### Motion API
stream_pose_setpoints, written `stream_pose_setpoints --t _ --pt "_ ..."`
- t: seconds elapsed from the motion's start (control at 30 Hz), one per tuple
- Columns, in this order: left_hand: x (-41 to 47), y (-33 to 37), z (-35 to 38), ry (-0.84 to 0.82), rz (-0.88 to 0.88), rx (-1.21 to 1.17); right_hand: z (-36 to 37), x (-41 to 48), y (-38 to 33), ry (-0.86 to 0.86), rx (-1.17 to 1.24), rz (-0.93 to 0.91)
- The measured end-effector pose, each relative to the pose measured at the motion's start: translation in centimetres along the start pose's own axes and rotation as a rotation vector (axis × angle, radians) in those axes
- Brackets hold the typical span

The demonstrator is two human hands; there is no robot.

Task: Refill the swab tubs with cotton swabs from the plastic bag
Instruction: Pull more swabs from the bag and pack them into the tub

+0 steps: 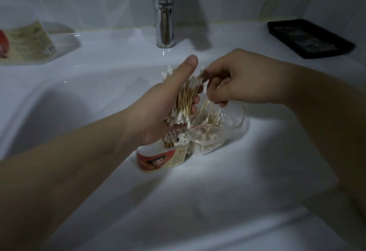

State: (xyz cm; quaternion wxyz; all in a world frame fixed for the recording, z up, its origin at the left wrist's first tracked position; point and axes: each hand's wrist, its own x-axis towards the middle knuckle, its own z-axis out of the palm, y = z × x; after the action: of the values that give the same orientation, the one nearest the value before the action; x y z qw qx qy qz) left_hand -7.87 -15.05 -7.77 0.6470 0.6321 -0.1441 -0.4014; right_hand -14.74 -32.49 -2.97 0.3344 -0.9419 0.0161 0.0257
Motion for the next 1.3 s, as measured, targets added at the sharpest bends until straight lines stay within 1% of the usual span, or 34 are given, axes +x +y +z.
stream_pose_setpoints --t 0.17,0.23,0.3,0.4,0.5,0.6,0.7,0.77,0.83,0.9,0.97,1.0,1.13,1.3 --pt "0.2 -0.3 -0.1 -0.011 0.018 -0.005 0.1 0.0 -0.2 -0.018 0.011 0.004" --pt "0.3 -0.4 -0.1 -0.007 0.052 0.002 0.0 0.1 -0.1 0.000 0.022 0.015" --pt "0.5 -0.6 -0.2 0.035 0.102 0.003 -0.2 0.1 0.1 0.035 0.046 0.023" --pt "0.7 -0.8 -0.4 0.081 0.146 -0.016 -0.4 0.1 0.1 0.091 0.115 0.020" --pt "0.7 -1.0 -0.5 0.024 0.209 0.006 -0.5 0.2 0.1 0.138 0.183 -0.001" --pt "0.7 -1.1 -0.4 -0.010 0.282 0.091 -0.1 0.4 -0.1 0.156 0.266 -0.008" --pt "0.7 -1.0 -0.2 0.028 0.298 0.107 0.4 0.6 -0.3 0.163 0.387 -0.011" --pt "0.8 -0.9 -0.2 0.082 0.303 0.097 0.3 0.7 -0.1 0.154 0.397 0.030" --pt "0.9 -0.8 -0.4 0.154 0.318 0.089 0.3 0.7 0.3 0.087 0.255 0.086" --pt "1.0 -0.7 -0.6 0.212 0.321 0.064 0.7 0.7 0.8 -0.059 -0.034 0.146" --pt "1.0 -0.5 -0.7 0.222 0.305 0.036 1.4 0.7 0.7 -0.193 -0.317 0.181" --pt "0.9 -0.4 -0.7 0.214 0.288 0.007 1.8 0.7 0.4 -0.235 -0.403 0.184" --pt "0.6 -0.3 -0.3 0.194 0.241 -0.074 3.0 1.0 -0.3 -0.336 -0.531 0.131" --pt "0.7 -0.4 -0.3 0.192 0.227 -0.045 4.2 1.6 0.1 -0.319 -0.610 0.067"
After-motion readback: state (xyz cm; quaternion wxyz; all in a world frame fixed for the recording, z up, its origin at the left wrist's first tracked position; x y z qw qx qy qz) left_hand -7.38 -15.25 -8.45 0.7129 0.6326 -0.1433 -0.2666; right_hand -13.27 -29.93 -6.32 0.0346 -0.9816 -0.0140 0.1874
